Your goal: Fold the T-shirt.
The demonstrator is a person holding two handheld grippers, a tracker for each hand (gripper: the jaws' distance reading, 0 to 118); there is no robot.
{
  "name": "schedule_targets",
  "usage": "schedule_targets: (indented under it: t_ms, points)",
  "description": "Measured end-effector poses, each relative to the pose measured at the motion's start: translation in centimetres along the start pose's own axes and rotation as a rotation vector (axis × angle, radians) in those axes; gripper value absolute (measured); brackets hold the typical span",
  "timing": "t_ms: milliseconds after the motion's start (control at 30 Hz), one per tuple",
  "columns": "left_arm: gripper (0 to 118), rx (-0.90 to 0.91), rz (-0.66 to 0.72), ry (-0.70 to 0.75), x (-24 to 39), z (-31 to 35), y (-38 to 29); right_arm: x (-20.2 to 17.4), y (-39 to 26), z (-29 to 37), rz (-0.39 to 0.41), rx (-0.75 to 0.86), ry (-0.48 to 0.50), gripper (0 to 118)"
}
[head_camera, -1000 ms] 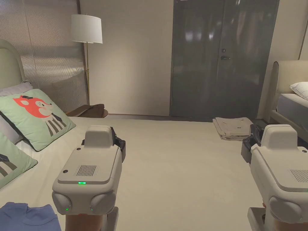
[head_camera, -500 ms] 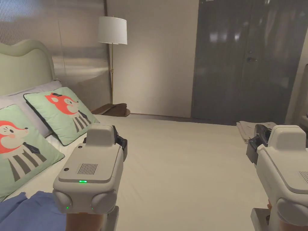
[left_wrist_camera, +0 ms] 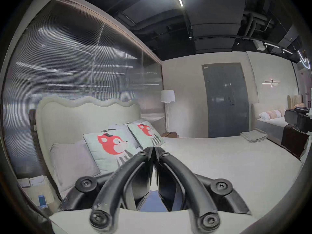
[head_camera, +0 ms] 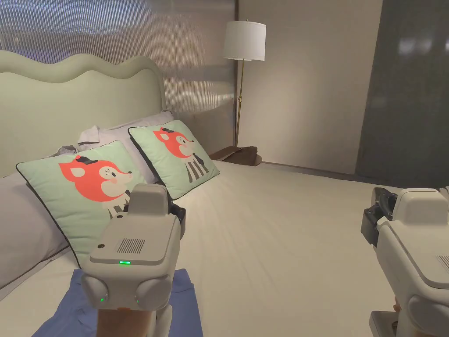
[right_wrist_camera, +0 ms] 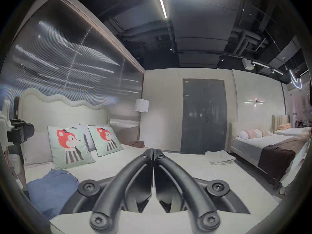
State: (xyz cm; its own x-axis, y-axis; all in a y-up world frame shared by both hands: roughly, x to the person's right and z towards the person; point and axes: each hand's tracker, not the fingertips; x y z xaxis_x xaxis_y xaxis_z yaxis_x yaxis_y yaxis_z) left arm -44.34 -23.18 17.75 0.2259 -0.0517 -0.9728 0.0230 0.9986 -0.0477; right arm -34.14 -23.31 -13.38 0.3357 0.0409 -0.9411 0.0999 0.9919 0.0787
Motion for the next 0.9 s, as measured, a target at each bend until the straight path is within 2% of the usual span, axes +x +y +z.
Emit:
schedule_targets:
  t_ms: [133,200,367,533,600,633,667,700,733,900]
  points:
    - [0,-0.103,-0.006,-0.006,0.0,-1.2,-1.8,0.2,-1.0,-0.5,-0.005,-0.019,0.002,0]
    - [0,-0.235,-0.016,-0.024,0.0,-2.6,-3.2,0.3,-0.5,-0.1,-0.007,-0.032,0.000,0]
    - [0,-0.730,0.002,-0.089,-0.4,-7.5,-10.1,0.7,-1.5,0.2,-0.012,-0.064,-0.008,0]
    - [0,-0.982,-0.031,-0.070,-0.2,-9.2,-16.9,0.9,-2.2,0.2,-0.002,-0.090,-0.015,0]
    - [1,-1.046,-0.002,-0.064,-0.4,-9.7,-18.7,1.2,-2.6,0.1,-0.002,-0.094,-0.018,0]
    - [11,-1.070,0.024,-0.064,-0.4,-9.7,-19.4,1.3,-2.7,0.1,-0.002,-0.096,-0.019,0]
    - [40,-1.091,0.049,-0.063,-0.6,-9.9,-19.9,1.3,-2.8,0.1,-0.003,-0.098,-0.020,0]
    - [86,-1.107,0.076,-0.061,-0.7,-10.1,-20.4,1.4,-2.9,0.1,-0.003,-0.100,-0.022,0]
    - [110,-1.122,0.097,-0.065,-0.9,-10.3,-21.0,1.1,-2.5,0.4,-0.003,-0.101,-0.023,0]
    - [106,-1.132,0.100,-0.033,-0.9,-10.8,-22.6,1.6,-3.4,0.4,-0.003,-0.114,-0.029,0]
